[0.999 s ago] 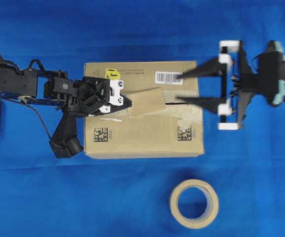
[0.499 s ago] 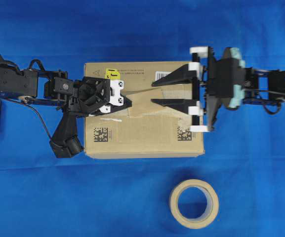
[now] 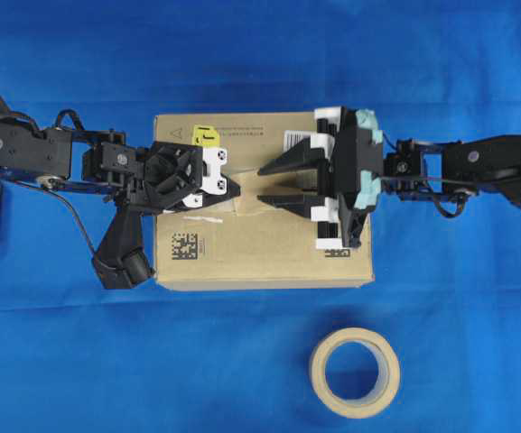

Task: Apply tape along the seams of the closed cardboard box to seal it securely.
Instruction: 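Bring the right gripper over the box to the tape strip, then press the tape strip down onto the seam with the right gripper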

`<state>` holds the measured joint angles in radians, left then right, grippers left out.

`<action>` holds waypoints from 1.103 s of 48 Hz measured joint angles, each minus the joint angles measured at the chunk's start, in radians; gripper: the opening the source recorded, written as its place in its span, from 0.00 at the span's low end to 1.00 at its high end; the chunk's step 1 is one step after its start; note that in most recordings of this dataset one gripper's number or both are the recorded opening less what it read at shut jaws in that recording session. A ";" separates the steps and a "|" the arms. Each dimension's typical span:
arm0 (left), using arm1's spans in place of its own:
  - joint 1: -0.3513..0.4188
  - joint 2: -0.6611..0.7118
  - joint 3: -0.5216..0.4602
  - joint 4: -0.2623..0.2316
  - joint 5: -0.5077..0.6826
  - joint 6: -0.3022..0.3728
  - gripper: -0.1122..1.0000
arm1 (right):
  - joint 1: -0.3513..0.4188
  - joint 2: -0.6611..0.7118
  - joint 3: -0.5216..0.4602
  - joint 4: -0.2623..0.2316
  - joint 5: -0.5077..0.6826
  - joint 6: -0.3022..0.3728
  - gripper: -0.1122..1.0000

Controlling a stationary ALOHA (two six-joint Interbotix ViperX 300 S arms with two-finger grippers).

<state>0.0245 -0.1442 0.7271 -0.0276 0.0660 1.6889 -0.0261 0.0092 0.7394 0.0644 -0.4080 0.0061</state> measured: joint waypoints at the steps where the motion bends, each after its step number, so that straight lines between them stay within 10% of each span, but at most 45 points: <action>1: 0.000 0.000 -0.002 0.002 0.000 0.002 0.10 | 0.002 0.003 0.000 -0.002 0.002 0.000 0.55; 45: 0.009 0.005 -0.002 0.000 0.049 -0.005 0.11 | 0.006 0.023 -0.009 0.043 0.067 0.003 0.55; 53: 0.011 0.005 -0.008 0.000 0.051 -0.005 0.36 | 0.005 0.023 -0.009 0.055 0.069 0.003 0.55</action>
<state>0.0353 -0.1396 0.7194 -0.0276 0.1166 1.6843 -0.0215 0.0322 0.7302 0.1197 -0.3390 0.0092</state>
